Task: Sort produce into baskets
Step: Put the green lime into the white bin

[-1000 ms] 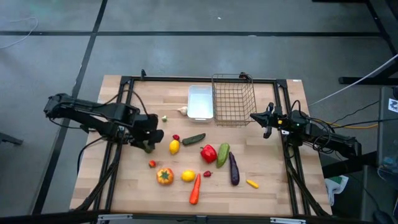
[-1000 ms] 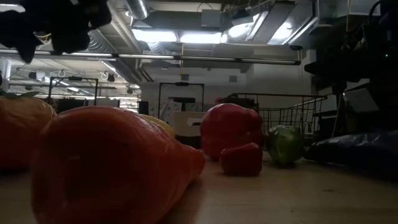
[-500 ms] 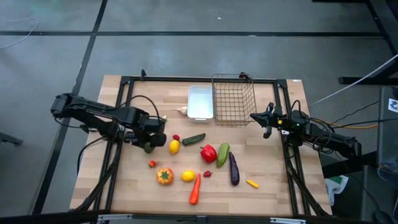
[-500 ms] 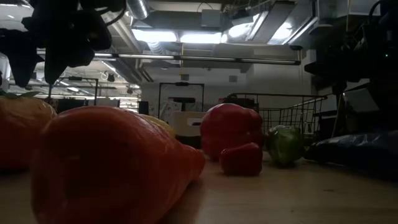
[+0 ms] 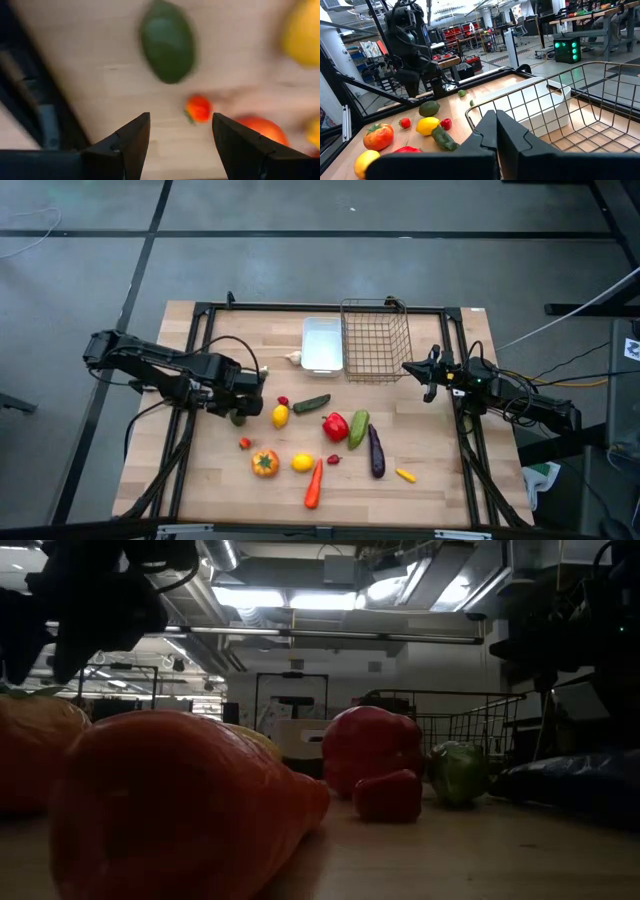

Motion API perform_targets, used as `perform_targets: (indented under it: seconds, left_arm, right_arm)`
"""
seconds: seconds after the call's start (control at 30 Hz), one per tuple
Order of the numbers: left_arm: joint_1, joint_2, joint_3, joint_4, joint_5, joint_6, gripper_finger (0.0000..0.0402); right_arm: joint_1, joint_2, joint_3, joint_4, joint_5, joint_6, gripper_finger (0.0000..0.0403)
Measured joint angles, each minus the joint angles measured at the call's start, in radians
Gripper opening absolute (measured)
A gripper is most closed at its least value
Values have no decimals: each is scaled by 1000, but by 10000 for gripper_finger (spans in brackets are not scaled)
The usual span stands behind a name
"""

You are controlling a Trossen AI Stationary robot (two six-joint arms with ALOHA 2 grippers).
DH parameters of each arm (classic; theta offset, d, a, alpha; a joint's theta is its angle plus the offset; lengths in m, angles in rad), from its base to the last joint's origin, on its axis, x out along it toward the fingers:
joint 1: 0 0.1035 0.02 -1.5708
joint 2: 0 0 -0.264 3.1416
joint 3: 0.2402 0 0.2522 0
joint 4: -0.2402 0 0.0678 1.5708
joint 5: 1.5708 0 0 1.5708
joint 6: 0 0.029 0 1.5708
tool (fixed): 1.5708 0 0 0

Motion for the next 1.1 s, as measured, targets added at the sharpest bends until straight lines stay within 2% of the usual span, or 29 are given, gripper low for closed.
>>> perform_targets:
  seconds: [0.1, 0.37, 0.63, 0.87, 1.1]
  left_arm:
    - [0, 4, -11, 10, -10, -22, 210]
    - [0, 4, -12, 19, -19, 94, 210]
    - [0, 4, -12, 19, -50, 72, 210]
    - [0, 4, -12, 19, -124, -29, 210]
    - [0, 4, -12, 18, -139, -8, 210]
  right_arm:
    - [0, 0, 0, 0, 0, 0, 3]
    - [0, 0, 0, 0, 0, 0, 3]
    - [0, 0, 0, 0, 0, 0, 3]
    - [0, 0, 0, 0, 0, 0, 3]
    - [0, 0, 0, 0, 0, 0, 3]
